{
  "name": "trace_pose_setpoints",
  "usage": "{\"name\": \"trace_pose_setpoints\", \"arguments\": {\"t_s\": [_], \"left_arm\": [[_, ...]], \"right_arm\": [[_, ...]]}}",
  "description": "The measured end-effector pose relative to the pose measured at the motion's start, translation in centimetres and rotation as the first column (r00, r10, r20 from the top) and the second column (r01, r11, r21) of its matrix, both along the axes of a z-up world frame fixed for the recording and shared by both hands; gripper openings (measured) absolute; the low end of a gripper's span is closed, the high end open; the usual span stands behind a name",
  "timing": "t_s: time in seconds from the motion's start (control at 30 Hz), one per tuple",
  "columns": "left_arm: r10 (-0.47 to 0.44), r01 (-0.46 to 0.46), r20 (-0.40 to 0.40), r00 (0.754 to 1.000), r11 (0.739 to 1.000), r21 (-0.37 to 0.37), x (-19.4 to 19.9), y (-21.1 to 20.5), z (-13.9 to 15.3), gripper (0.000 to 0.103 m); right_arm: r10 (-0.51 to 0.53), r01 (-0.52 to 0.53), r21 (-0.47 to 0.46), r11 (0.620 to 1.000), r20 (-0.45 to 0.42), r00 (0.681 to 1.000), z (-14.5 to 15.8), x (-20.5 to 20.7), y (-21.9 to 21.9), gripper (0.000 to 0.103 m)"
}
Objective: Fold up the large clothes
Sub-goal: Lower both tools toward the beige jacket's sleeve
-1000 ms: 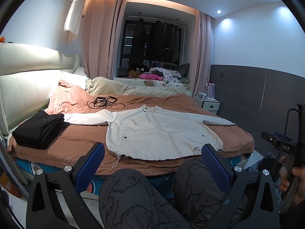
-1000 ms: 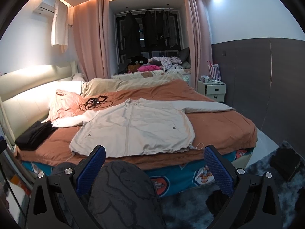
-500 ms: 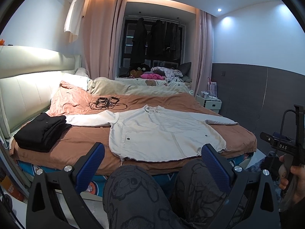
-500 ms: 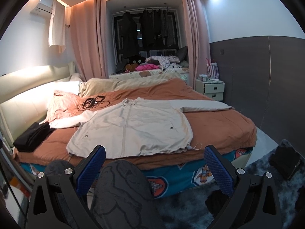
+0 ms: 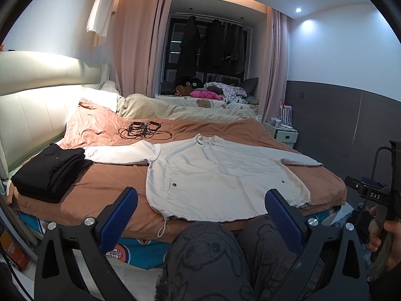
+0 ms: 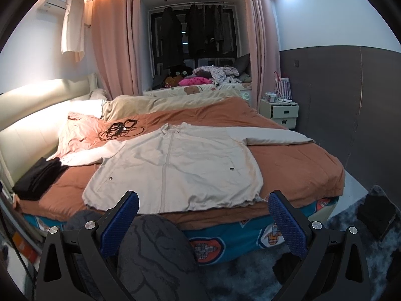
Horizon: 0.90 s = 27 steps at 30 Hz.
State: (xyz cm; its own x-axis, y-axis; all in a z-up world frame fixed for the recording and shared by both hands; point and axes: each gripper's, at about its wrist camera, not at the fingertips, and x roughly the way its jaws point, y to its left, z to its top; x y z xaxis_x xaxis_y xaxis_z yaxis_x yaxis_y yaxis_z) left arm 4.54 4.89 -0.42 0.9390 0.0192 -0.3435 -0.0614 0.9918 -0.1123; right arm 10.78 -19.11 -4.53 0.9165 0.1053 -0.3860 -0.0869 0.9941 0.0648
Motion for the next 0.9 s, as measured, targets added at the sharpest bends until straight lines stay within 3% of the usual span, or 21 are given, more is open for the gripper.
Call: {"name": "trace_pose_setpoints", "arguments": {"t_s": [0.77, 0.9], "left_arm": [[0.06, -0.076, -0.153, 0.986, 0.992, -0.101, 15.8, 10.0, -3.7, 0.103], [0.08, -0.106, -0.185, 0.979, 0.985, -0.136, 18.9, 13.0, -4.5, 0.093]], "right_arm": [[0.002, 0.002, 0.034, 0.999, -0.109, 0.994, 0.2, 18.7, 6.6, 0.103], [0.035, -0.033, 0.018, 0.999, -0.124, 0.992, 0.2, 22.3, 9.3, 0.103]]}}
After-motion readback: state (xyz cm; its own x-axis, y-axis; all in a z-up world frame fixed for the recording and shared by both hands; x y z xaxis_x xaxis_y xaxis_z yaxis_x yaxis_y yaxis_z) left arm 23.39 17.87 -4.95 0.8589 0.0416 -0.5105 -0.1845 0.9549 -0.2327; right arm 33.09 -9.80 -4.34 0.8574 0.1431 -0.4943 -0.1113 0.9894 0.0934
